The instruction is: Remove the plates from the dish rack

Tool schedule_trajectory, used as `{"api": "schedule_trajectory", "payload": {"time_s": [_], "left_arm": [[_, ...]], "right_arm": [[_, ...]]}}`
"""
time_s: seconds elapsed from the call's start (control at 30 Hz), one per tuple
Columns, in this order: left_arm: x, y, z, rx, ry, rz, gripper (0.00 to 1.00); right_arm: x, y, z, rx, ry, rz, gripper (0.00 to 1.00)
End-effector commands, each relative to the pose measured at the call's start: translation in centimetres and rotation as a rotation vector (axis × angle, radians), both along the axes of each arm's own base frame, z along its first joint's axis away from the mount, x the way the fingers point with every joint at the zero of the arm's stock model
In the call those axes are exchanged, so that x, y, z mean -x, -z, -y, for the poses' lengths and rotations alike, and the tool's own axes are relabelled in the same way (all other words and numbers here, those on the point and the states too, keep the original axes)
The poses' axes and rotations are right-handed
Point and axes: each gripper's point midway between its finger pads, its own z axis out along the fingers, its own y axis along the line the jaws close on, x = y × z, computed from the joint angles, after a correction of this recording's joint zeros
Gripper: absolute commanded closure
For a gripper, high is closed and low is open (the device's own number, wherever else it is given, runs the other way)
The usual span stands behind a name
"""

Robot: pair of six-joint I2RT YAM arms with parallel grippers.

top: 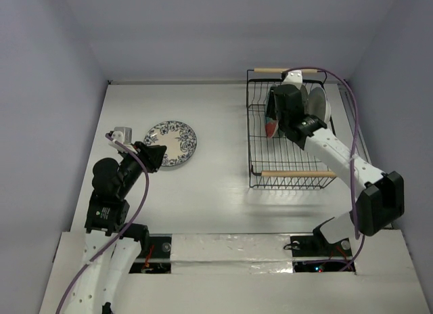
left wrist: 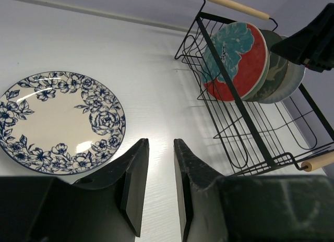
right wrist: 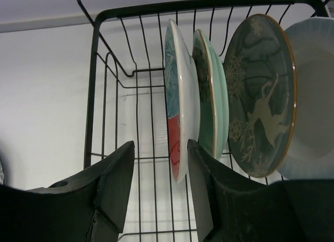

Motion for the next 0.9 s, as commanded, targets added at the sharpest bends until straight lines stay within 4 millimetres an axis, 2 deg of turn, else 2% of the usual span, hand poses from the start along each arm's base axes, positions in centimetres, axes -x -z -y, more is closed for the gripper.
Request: {"api": "schedule_trajectory", "payload": {"time_s": [0.0, 0.13, 0.43, 0.67, 0.7, 0.77, 0.87], "left_arm": [[0.1, -1.0, 0.2, -0.007, 0.016, 0.041, 0.77], [0.2, -1.2, 0.1, -0.005, 0.008, 0.048, 0.76], [0.3, -1.3, 0.1, -0.004, 0.01, 0.055, 0.73], [0.4, -1.5, 0.0, -0.002, 0.002, 0.062, 0.71], [0.5, -1.5, 0.0, -0.003, 0.004, 0.063, 0.71], [0.5, -1.5, -0.1, -0.003, 0.002, 0.064, 0.69], [0.5, -1.6, -0.1, -0.002, -0.002, 0.065, 0.66]], "right_arm": [[-1.6, -0.4, 0.4, 0.013, 0.047, 0.005, 0.51], [-2.5, 1.2, 1.6, 0.061, 0.121, -0.019, 0.52], [-4.2, 3.7, 2.2, 0.156, 0.191, -0.072, 0.56], [-5.3, 4.3, 2.9, 0.209, 0.232, -0.095, 0.74], [-5.3, 4.1, 3.1, 0.212, 0.241, -0.087, 0.8], [-5.4, 3.6, 3.2, 0.223, 0.237, -0.071, 0.84], [-5.4, 2.7, 3.5, 0.237, 0.249, -0.061, 0.96]]}}
